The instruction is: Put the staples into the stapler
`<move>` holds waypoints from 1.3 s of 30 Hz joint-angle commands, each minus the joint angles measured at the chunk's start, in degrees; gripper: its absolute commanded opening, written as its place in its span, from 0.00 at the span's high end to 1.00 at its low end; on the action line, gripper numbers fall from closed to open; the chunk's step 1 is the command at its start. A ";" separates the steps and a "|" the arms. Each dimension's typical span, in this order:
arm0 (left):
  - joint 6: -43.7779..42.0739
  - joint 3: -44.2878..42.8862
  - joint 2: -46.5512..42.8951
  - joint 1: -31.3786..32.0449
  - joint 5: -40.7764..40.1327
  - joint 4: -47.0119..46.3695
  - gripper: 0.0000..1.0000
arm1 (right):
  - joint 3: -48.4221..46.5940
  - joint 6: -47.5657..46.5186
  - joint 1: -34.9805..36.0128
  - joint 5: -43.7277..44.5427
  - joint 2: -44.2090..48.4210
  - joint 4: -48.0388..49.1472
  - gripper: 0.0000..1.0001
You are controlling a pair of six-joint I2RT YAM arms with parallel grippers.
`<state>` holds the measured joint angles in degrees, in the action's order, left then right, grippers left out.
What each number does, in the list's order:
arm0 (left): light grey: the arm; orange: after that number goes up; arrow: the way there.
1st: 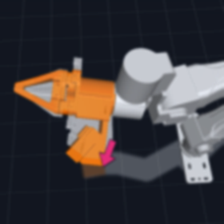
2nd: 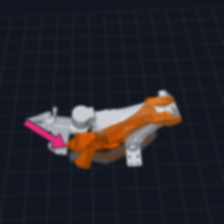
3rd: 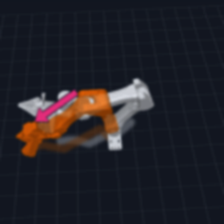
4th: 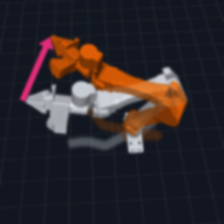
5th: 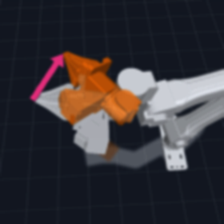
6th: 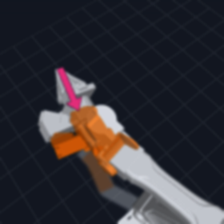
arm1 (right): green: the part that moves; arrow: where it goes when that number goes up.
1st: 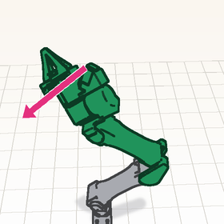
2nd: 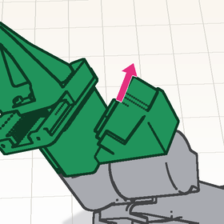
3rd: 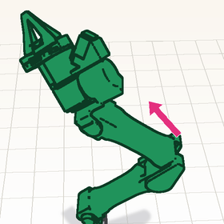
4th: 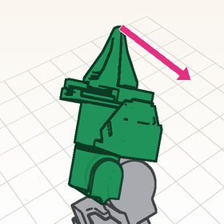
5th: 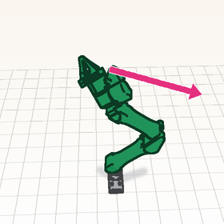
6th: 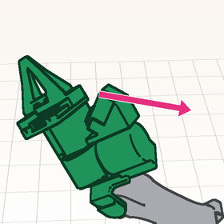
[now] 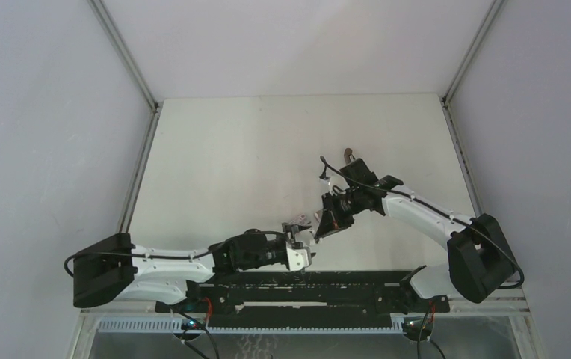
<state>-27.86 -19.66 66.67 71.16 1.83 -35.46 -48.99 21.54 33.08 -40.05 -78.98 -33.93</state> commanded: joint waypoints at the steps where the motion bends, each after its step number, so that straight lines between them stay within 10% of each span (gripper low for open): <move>1: -2.11 -3.83 1.35 0.97 0.89 0.67 0.27 | -1.35 0.46 1.00 -1.76 0.36 0.36 1.00; 10: -5.39 -5.68 4.50 3.10 -3.28 3.83 0.46 | -2.32 0.11 1.74 -2.79 -0.12 -0.32 1.00; 21: -3.16 -8.00 5.24 4.70 -9.17 7.69 0.99 | -2.26 2.02 0.41 0.83 4.71 -0.59 0.92; 26: 1.57 -7.07 3.92 4.19 -8.08 7.20 1.00 | -1.09 -0.04 -0.21 5.90 8.68 -1.52 0.64; 39: 6.50 -5.37 1.48 2.63 -4.54 4.95 1.00 | 3.58 2.62 3.26 5.59 8.95 2.63 0.63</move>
<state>-23.42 -25.08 70.04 74.15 -4.08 -26.98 -46.37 22.35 35.73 -34.35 -69.87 -35.38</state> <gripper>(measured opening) 0.286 0.389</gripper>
